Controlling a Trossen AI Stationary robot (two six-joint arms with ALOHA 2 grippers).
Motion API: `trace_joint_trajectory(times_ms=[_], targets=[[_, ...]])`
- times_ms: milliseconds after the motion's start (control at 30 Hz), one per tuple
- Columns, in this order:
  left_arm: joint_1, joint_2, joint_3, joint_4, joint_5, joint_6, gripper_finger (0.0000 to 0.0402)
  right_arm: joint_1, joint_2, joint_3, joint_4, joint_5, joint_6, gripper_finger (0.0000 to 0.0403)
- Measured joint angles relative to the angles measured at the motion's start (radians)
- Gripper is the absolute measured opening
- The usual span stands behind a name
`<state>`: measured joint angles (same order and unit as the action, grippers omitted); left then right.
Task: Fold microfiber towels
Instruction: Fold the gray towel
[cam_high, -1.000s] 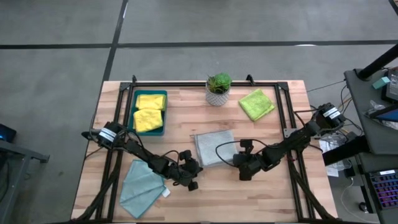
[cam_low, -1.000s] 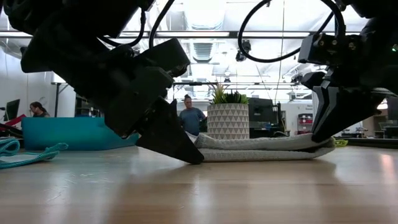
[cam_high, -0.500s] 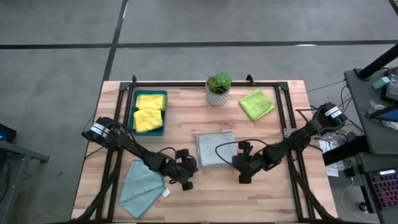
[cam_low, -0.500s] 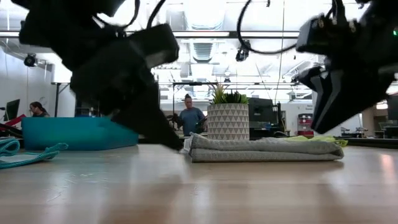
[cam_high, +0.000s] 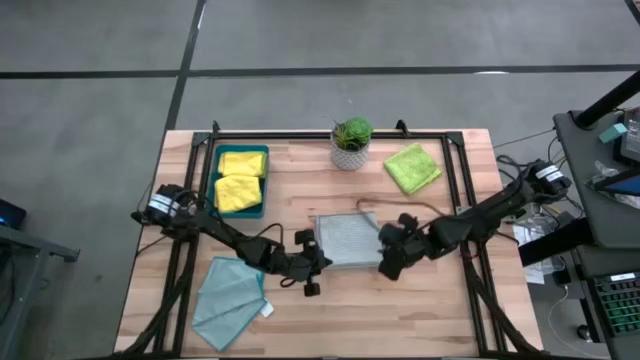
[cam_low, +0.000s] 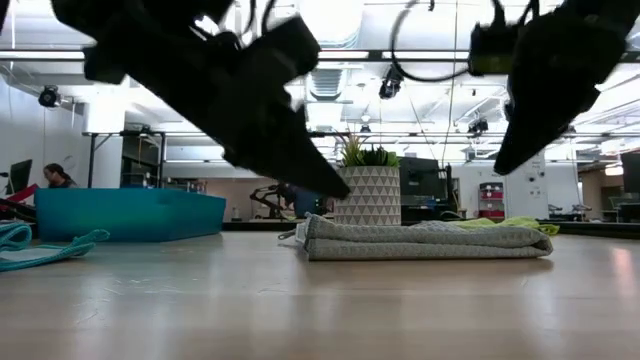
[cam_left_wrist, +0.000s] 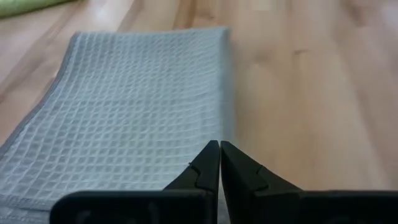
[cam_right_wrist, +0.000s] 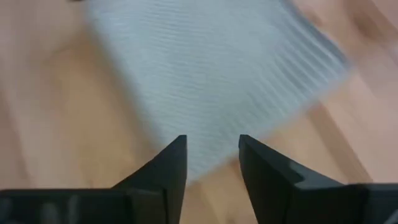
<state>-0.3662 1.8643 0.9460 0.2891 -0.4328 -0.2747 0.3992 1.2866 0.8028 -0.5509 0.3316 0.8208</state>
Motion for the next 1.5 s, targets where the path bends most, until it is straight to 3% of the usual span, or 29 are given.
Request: trace_joint_trajectory(times_ms=[267, 467, 933, 1167, 1500], targets=[[0.013, 0.033, -0.004, -0.033, 0.034, -0.005, 0.0000, -0.134, -0.088, -0.099, 0.046, -0.079, 0.125, 0.0190], [0.014, 0.031, -0.006, -0.046, 0.039, -0.006, 0.0000, -0.231, -0.087, -0.219, 0.245, -0.156, 0.138, 0.0218], [0.014, 0.031, -0.007, -0.044, 0.041, -0.006, 0.0000, -0.300, -0.011, -0.374, 0.572, -0.246, 0.173, 0.0229], [0.014, 0.031, -0.008, -0.045, 0.041, -0.006, 0.0000, -0.300, 0.106, -0.378, 0.798, -0.281, 0.149, 0.0190], [0.011, -0.001, -0.007, -0.054, 0.053, 0.012, 0.0000, -0.302, 0.062, -0.372, 0.731, -0.288, 0.145, 0.0066]])
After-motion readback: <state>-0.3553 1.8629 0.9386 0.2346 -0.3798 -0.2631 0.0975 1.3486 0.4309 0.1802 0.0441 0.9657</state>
